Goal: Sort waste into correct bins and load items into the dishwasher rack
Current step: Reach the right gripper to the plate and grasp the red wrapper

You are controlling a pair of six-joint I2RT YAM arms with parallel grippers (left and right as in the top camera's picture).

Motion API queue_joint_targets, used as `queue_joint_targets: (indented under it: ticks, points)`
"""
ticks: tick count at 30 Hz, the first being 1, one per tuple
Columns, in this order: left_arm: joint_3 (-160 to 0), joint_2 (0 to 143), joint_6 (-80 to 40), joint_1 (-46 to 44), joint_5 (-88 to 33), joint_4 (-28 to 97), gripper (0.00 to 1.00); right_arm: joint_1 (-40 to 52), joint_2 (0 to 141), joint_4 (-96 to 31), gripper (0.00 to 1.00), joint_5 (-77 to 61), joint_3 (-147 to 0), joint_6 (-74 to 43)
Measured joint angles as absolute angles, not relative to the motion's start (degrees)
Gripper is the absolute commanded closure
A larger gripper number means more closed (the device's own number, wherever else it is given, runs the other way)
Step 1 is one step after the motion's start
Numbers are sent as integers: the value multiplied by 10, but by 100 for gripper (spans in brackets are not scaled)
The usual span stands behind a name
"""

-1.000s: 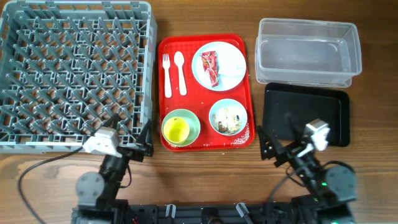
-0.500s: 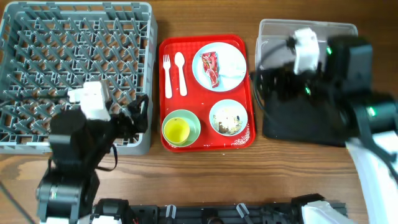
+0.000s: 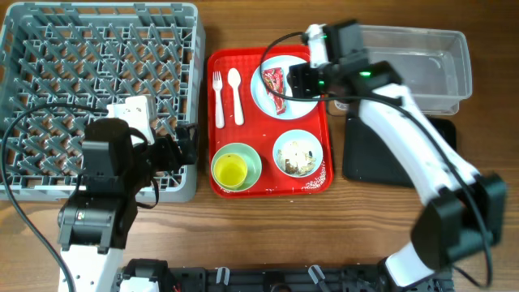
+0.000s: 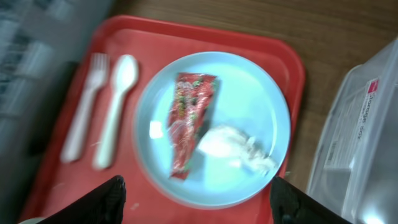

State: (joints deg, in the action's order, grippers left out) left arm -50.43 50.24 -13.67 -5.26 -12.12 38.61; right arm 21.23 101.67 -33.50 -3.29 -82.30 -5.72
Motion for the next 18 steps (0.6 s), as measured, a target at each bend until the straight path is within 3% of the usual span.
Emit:
queue_joint_targets:
  ticks: [9,10,12,13,15,18]
  points:
    - [-504,549,-137,-53,-121,386,0,219,1182,-249,35,46,-823,-29]
    - [-504,554,-136,-53,-121,386,0,218,1192,-248,41,45,-823,-27]
    - [-504,562,-137,-53,-121,386,0,216,1200,-246,74,39,-823,-25]
    - [-504,566,-136,-53,-121,386,0,215,1201,-245,85,37,-823,-29]
    - [-504,573,-136,-53,-121,386,0,215,1203,-247,96,34,-823,-32]
    - [-504,584,-137,-53,-121,386,0,216,1201,-263,96,31,-823,-47]
